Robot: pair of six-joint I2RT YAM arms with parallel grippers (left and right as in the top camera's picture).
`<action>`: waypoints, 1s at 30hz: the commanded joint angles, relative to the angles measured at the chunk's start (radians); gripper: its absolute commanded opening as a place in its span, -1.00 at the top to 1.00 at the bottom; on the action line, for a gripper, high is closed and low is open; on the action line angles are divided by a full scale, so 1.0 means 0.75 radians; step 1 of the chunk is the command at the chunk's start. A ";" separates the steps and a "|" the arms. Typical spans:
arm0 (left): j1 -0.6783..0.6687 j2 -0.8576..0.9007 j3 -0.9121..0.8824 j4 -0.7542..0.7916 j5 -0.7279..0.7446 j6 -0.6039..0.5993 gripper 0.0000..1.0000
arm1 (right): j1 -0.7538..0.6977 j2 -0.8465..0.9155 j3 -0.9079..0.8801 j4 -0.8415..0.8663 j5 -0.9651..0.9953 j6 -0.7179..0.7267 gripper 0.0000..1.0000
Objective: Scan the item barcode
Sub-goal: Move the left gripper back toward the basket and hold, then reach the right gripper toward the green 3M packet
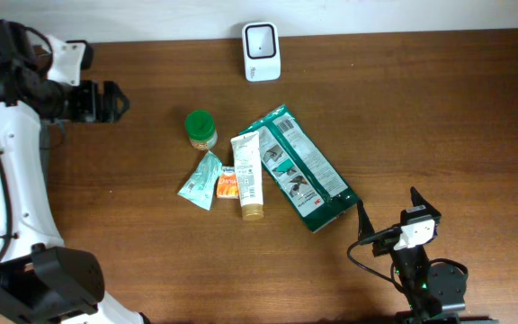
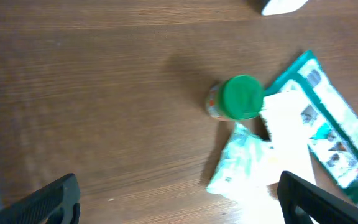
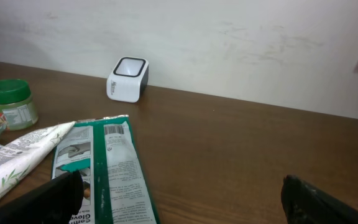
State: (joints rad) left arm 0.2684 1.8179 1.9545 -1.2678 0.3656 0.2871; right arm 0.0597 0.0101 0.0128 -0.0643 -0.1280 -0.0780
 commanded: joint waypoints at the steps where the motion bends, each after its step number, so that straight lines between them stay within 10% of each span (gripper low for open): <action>1: -0.048 0.009 -0.006 -0.001 0.051 -0.085 -0.98 | 0.007 -0.009 -0.010 -0.002 0.003 0.011 -0.96; 30: -0.051 0.010 -0.006 -0.001 0.051 -0.084 -0.98 | 0.007 -0.009 -0.010 -0.010 0.117 0.001 -0.96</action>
State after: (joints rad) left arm 0.2310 1.8179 1.9545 -1.2678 0.3862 0.2379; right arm 0.0597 0.0101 0.0128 -0.0677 -0.1013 -0.0784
